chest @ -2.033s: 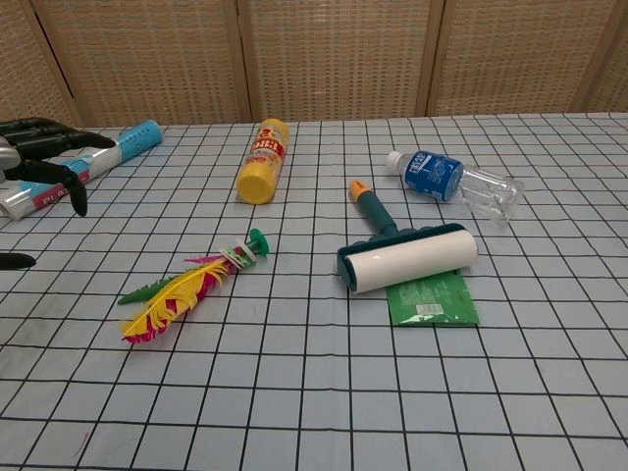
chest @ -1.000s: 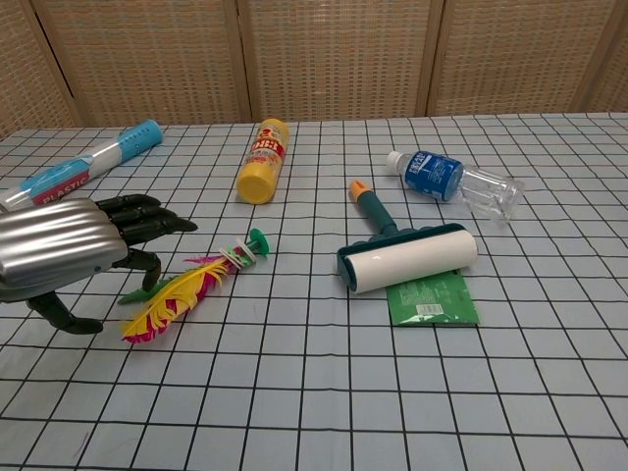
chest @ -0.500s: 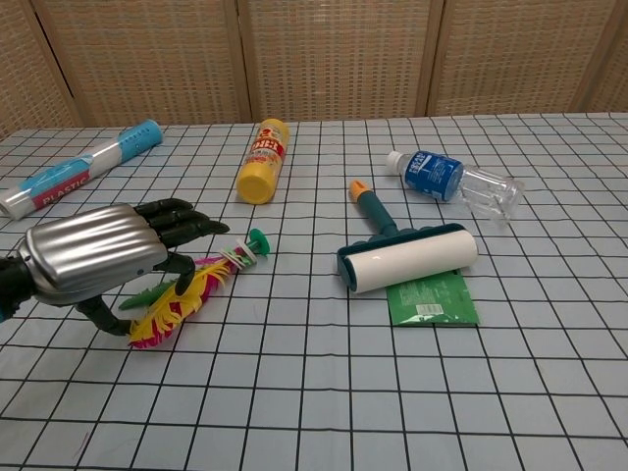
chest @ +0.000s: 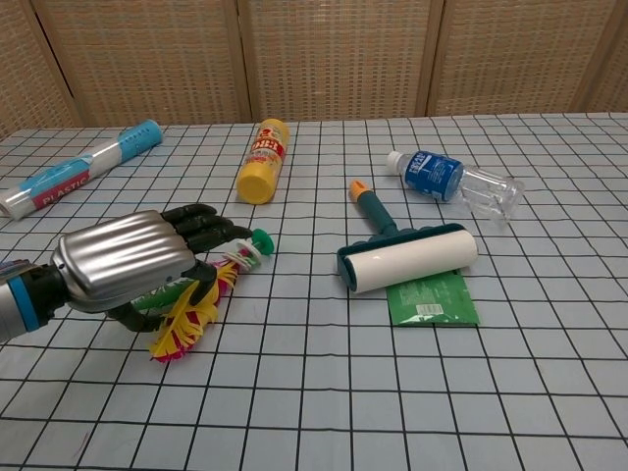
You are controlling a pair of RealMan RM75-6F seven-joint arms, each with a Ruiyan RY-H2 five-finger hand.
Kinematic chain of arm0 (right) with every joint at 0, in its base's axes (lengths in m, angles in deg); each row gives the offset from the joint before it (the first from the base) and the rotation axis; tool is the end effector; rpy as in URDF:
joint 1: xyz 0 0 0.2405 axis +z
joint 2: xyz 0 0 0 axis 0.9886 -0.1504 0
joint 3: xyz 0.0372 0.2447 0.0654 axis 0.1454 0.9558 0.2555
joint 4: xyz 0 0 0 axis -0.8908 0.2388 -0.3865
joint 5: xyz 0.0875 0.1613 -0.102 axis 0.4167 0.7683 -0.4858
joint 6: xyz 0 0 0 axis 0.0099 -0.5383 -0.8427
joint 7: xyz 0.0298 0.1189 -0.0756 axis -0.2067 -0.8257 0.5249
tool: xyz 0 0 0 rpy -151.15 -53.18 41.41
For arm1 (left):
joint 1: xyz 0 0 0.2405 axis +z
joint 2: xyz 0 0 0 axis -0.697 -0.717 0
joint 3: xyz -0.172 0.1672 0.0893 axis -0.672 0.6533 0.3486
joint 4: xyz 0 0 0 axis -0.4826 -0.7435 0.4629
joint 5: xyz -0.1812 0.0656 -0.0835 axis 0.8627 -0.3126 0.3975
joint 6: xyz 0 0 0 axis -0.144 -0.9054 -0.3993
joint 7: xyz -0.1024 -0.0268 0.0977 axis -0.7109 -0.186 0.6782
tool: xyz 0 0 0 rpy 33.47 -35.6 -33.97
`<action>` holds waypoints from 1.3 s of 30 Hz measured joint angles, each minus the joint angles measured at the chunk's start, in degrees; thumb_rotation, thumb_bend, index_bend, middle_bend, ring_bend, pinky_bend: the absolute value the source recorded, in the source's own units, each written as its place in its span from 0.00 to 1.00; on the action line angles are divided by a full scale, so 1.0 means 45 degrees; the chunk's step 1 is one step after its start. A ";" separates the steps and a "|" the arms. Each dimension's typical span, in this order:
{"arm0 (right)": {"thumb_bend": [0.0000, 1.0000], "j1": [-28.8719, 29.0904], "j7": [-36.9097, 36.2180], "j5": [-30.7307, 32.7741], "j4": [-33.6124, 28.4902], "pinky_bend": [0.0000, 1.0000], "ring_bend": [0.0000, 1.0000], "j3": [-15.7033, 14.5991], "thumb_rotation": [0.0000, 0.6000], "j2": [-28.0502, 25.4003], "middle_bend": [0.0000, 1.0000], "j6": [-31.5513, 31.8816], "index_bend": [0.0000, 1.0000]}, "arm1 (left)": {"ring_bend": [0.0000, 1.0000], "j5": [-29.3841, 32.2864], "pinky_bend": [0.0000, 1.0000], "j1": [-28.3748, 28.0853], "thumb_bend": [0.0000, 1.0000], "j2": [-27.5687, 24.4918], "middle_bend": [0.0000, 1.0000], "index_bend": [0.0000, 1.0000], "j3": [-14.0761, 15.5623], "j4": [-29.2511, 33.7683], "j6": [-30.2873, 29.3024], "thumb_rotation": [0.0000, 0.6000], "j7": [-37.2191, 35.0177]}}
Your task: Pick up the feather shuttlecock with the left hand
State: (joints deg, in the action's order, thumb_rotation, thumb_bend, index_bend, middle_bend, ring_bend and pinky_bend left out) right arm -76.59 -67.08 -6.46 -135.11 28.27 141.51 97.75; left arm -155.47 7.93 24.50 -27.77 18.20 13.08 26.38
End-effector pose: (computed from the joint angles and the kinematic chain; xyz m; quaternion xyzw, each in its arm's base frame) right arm -0.3238 -0.1882 0.1606 0.5752 -0.3916 0.4095 0.5900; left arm -0.1918 0.2831 -0.0555 -0.8728 -0.0944 -0.3165 0.3593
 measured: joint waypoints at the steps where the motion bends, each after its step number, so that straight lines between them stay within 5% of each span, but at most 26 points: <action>1: 0.10 -0.0001 -0.0006 -0.0011 0.0002 0.16 0.00 -0.0005 1.00 -0.0003 0.00 0.0006 0.10 | 0.00 -0.0010 0.00 -0.0005 0.39 0.0051 0.00 0.58 0.0009 -0.0049 -0.0045 1.00 -0.0004; 19: 0.10 -0.0001 -0.0069 -0.0025 -0.0028 0.16 0.00 -0.0014 1.00 -0.0045 0.00 0.0005 0.10 | 0.00 -0.0135 0.00 0.0035 0.42 0.0073 0.01 0.67 0.0158 -0.0441 -0.1052 1.00 -0.0332; 39: 0.10 -0.0038 -0.0069 -0.0091 -0.0096 0.16 0.00 -0.0029 1.00 -0.0087 0.00 0.0107 0.10 | 0.00 0.0370 0.00 0.0364 0.42 -0.2734 0.02 0.68 -0.0558 0.2435 -0.2645 1.00 -0.1675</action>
State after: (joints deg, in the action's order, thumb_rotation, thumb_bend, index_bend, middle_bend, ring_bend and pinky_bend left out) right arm -76.77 -67.39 -6.87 -135.54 28.14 141.11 98.24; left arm -153.81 9.57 12.19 -30.28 29.16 1.18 18.84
